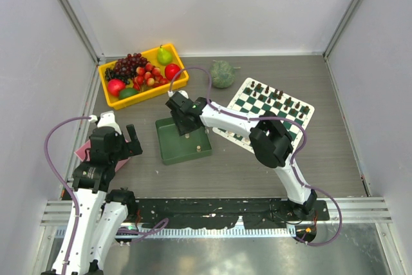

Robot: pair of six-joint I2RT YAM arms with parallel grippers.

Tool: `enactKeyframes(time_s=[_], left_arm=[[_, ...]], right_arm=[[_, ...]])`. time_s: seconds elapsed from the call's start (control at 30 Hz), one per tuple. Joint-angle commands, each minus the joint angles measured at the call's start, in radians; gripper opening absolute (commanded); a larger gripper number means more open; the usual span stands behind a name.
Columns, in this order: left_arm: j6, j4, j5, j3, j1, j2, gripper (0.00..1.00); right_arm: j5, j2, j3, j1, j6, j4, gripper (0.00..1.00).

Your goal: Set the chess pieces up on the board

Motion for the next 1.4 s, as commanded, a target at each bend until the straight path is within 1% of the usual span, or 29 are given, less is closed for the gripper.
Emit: enactKeyframes(time_s=[0.0,0.5,0.6,0.8,0.9,1.0,1.1,1.2,1.23,1.27,1.37], left_arm=[[0.005,0.023,-0.008,0.016,0.0,-0.002,0.99],[0.005,0.025,-0.005,0.016,0.0,0.0,0.99],[0.007,0.023,-0.006,0.016,0.0,0.0,0.99],[0.005,0.023,-0.005,0.016,0.0,0.0,0.99],[0.005,0.023,-0.005,0.016,-0.002,0.0,0.99],[0.005,0.025,-0.005,0.016,0.0,0.0,0.99],[0.007,0.025,-0.002,0.017,0.0,0.001,0.99],[0.007,0.023,0.0,0.016,-0.001,-0.002,0.99],[0.008,0.023,-0.002,0.016,0.0,-0.003,0.99],[0.008,0.025,0.0,0.016,0.0,-0.005,0.99],[0.007,0.025,0.0,0.016,0.0,-0.008,0.99]], right_arm=[[0.028,-0.009,0.021,0.005,0.043,0.002,0.42],[0.039,0.021,0.028,0.003,0.057,-0.009,0.38],[0.042,0.015,0.025,0.003,0.051,-0.009,0.3],[0.051,-0.027,0.007,0.005,0.025,-0.004,0.22],[0.049,-0.1,-0.033,0.011,-0.012,0.037,0.2],[0.051,-0.18,-0.094,0.013,-0.031,0.053,0.19],[0.078,-0.299,-0.157,0.013,-0.037,0.06,0.19],[0.132,-0.401,-0.273,0.005,-0.034,0.065,0.19],[0.14,-0.459,-0.304,0.0,-0.021,0.065,0.19],[0.146,-0.484,-0.364,-0.012,-0.015,0.066,0.19],[0.16,-0.632,-0.485,-0.046,0.038,0.065,0.19]])
